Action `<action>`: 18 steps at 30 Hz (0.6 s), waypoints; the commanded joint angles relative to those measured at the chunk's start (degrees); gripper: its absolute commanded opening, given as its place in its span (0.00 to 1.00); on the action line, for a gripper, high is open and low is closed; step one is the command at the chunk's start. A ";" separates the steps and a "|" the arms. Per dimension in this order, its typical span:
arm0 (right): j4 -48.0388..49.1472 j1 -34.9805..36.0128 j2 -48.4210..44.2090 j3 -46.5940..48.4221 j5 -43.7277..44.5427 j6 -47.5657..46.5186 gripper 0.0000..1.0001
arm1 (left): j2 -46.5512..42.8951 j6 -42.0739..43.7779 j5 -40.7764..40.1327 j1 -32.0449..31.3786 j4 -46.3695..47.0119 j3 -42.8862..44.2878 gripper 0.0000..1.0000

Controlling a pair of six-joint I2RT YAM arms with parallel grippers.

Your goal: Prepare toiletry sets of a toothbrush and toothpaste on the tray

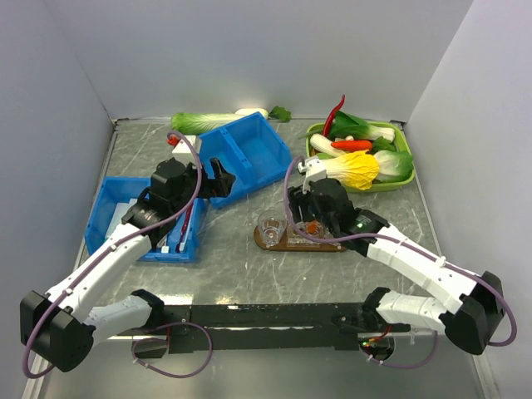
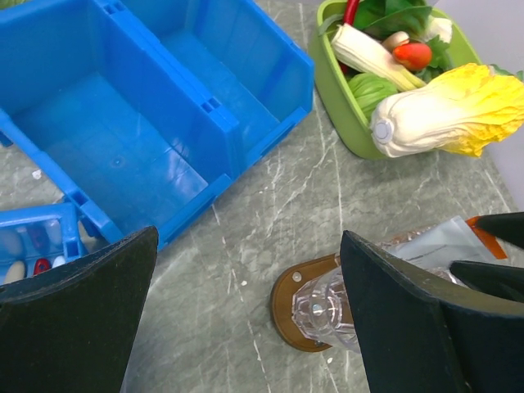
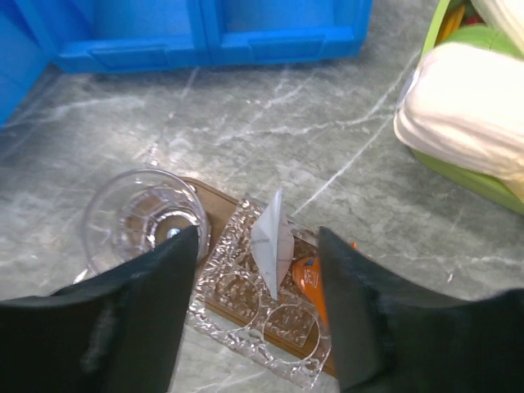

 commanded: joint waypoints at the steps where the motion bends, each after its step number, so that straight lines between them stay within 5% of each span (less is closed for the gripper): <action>1: -1.98 0.37 -2.49 4.30 -1.27 -1.91 0.77 | -0.09 0.50 -1.60 0.06 -0.17 2.15 0.97; 18: -4.10 -1.55 -9.68 5.00 -2.94 -0.86 1.00 | -1.14 -0.47 -10.56 0.15 -4.30 2.68 0.96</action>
